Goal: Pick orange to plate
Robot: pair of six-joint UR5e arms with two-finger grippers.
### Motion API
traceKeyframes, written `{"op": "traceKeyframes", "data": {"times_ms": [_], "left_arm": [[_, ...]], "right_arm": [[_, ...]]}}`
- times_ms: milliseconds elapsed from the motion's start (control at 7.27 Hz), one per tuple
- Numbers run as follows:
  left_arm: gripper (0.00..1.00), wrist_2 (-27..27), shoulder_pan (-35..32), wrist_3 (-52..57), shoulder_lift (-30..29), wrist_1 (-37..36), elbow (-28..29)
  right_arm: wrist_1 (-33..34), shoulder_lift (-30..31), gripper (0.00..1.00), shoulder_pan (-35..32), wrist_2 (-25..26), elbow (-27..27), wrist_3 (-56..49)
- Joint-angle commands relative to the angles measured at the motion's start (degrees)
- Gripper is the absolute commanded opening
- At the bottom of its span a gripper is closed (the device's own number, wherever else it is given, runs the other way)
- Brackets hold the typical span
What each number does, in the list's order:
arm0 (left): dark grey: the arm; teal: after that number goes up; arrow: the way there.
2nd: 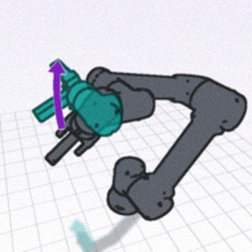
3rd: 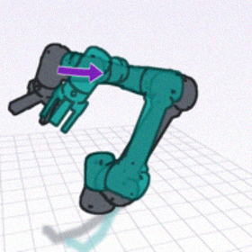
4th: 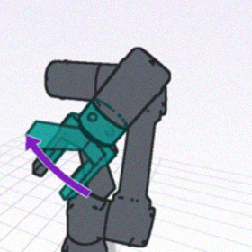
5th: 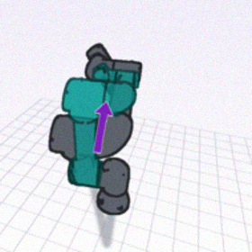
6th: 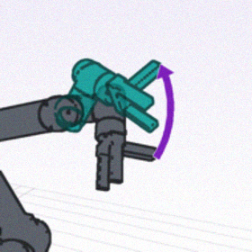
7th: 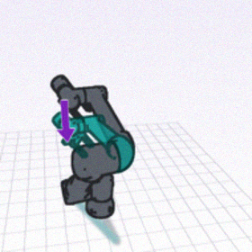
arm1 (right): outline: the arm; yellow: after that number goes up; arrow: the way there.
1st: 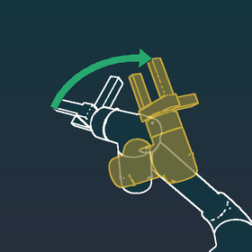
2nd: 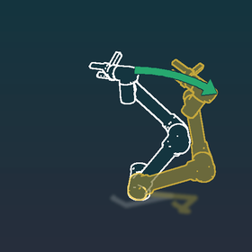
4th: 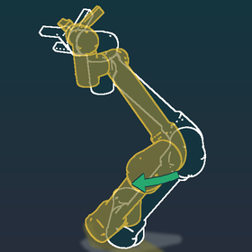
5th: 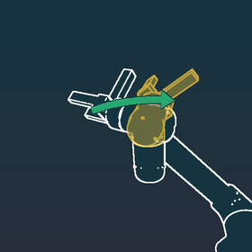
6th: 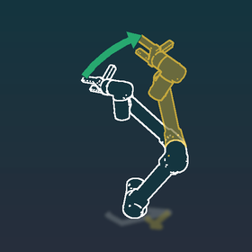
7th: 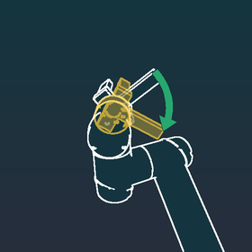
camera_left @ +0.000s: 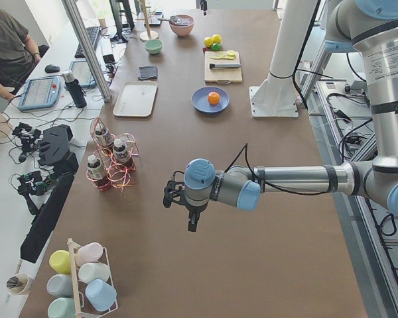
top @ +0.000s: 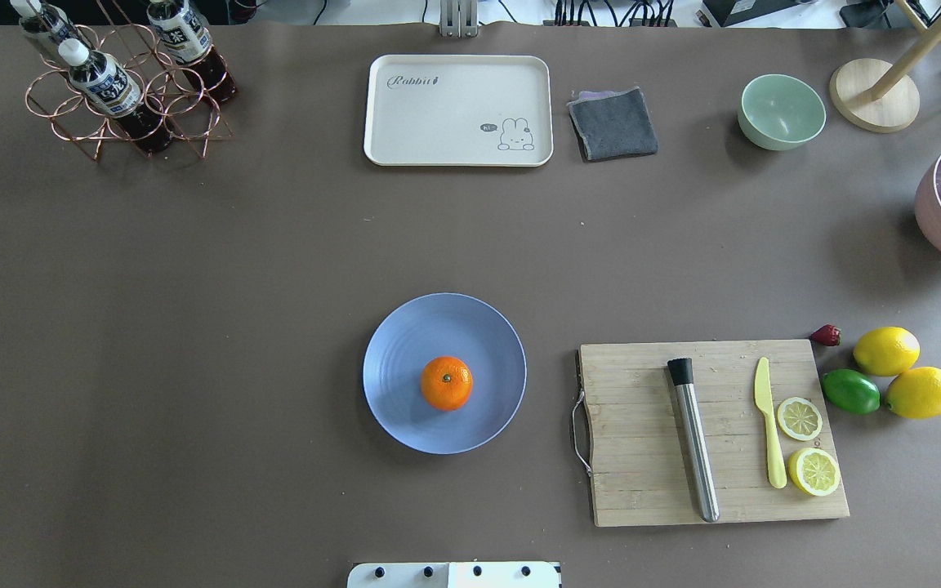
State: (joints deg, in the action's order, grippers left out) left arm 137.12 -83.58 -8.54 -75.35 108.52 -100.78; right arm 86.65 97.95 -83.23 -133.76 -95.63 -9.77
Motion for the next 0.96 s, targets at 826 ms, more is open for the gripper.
{"op": "traceKeyframes", "data": {"times_ms": [826], "left_arm": [[0.97, -3.88, -0.09, 0.02, 2.31, -5.95, -4.69]], "right_arm": [[-0.07, -0.48, 1.00, 0.00, 0.60, 0.71, 0.01]]}}
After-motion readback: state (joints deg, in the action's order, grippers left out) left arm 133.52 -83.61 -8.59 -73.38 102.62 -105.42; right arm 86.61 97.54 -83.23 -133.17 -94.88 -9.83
